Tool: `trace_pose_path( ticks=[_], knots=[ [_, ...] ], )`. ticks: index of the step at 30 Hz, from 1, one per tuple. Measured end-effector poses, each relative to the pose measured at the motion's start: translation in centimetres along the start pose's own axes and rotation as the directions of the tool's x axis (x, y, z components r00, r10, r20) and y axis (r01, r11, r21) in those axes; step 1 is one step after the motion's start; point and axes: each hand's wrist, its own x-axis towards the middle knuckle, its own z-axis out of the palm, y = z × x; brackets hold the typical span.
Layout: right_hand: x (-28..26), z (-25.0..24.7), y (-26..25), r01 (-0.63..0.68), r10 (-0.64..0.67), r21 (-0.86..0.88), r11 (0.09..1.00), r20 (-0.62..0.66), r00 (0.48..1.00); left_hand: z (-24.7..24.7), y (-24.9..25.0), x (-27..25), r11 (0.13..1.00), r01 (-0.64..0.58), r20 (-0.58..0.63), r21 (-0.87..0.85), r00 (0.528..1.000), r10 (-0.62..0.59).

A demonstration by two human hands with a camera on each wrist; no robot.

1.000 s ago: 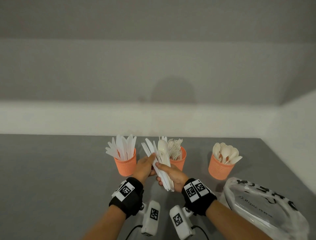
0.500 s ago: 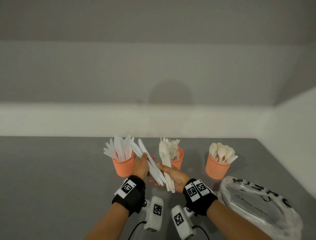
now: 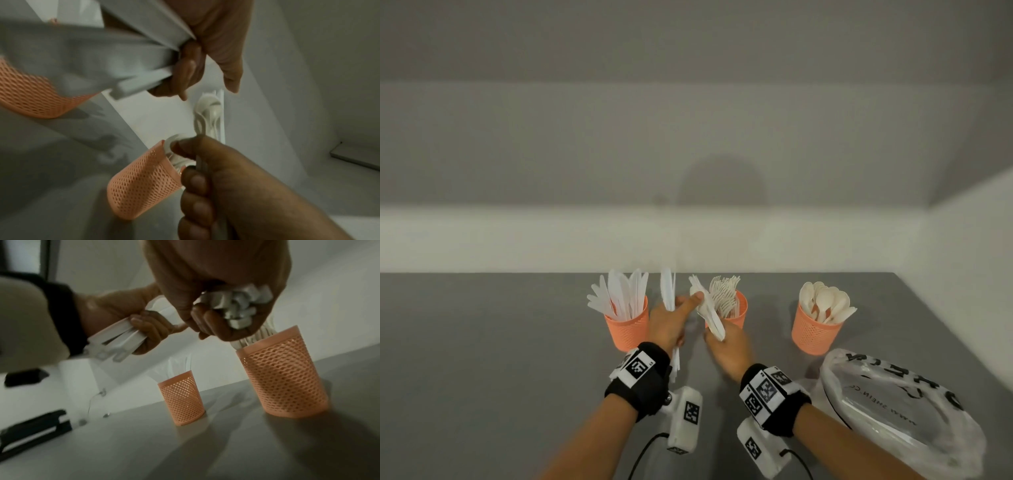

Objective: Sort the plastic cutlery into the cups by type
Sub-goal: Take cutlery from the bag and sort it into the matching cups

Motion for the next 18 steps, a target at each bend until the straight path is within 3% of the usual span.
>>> trace_pose_path(
  ticks=[4,7,9,11,15,18],
  knots=[
    [-0.7,0.1,-0.2,0.093,-0.096,-0.278,0.956,0.004,0.995,0.8,-0.2,0.0,0.998,0.064,-0.015,-0.011,0.998,-0.065],
    [-0.9,-0.3,-1.1,0.153,-0.135,-0.193,0.969,0.101,0.986,0.7,-0.2,0.3,0.996,0.088,-0.007,-0.028,0.996,-0.089],
    [-0.7,-0.7,-1.6,0.033,-0.049,0.074,0.997,0.226,0.973,0.3,-0.2,0.6,0.998,0.068,0.038,-0.017,0.997,-0.067],
    [-0.6,-1.5,-2.1,-0.184,0.066,0.284,0.941,0.378,0.923,0.0,-0.1,0.6,0.999,0.048,0.109,0.000,0.993,-0.048],
    [-0.9,-2.6,-3.5,-0.375,0.123,0.324,0.869,0.591,0.797,-0.5,-0.1,0.7,0.999,0.044,0.175,0.015,0.983,-0.045],
    [-0.7,-2.5,-4.1,-0.396,0.144,0.310,0.864,0.602,0.785,-0.6,-0.2,0.9,0.999,0.035,0.145,-0.017,0.989,-0.033]
  ],
)
